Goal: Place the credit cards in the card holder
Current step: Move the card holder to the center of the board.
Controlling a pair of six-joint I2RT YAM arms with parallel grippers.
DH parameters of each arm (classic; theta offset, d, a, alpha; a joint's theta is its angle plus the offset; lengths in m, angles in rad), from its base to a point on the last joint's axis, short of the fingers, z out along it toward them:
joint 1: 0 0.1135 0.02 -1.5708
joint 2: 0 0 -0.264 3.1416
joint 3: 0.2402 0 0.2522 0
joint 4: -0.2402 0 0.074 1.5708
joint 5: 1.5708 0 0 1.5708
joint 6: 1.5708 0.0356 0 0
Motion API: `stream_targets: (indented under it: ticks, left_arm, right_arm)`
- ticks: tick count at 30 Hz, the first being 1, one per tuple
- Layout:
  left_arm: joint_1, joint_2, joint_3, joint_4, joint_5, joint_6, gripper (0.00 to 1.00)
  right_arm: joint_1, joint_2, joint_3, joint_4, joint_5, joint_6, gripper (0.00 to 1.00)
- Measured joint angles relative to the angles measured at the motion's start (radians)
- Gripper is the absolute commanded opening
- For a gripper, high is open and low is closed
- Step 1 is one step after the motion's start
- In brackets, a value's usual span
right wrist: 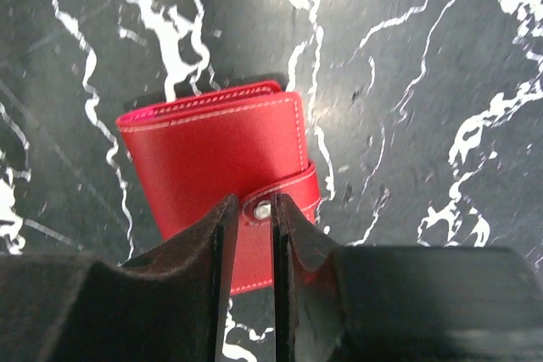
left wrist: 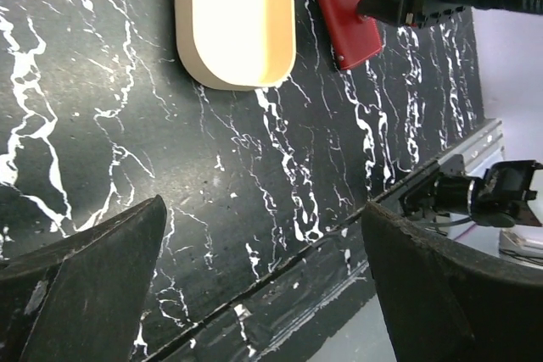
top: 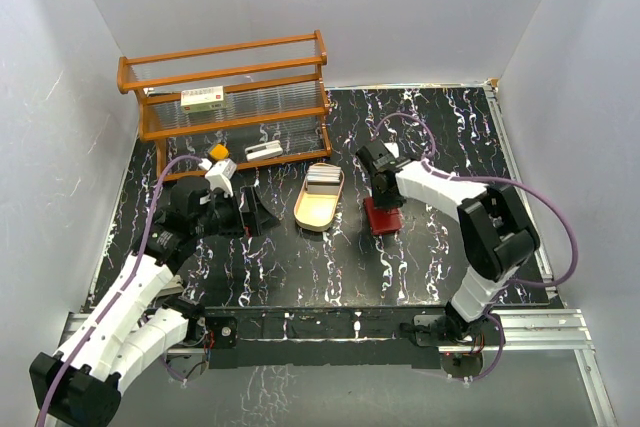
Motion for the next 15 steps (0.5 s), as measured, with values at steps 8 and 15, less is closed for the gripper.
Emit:
stream_targets:
  ticks: [8,15]
  left_arm:
    - [0.0,0.006,-0.079,0.069,0.134,-0.116,0.94]
    - [-0.001,0.015,-0.164,0.126,0.2,-0.21,0.93]
  right_arm:
    - [0.085,-0.158,-0.161,-0.002,-0.097,0.107,0.23]
    - [0.147,-0.237,-0.219,-0.006,-0.114,0.159,0.31]
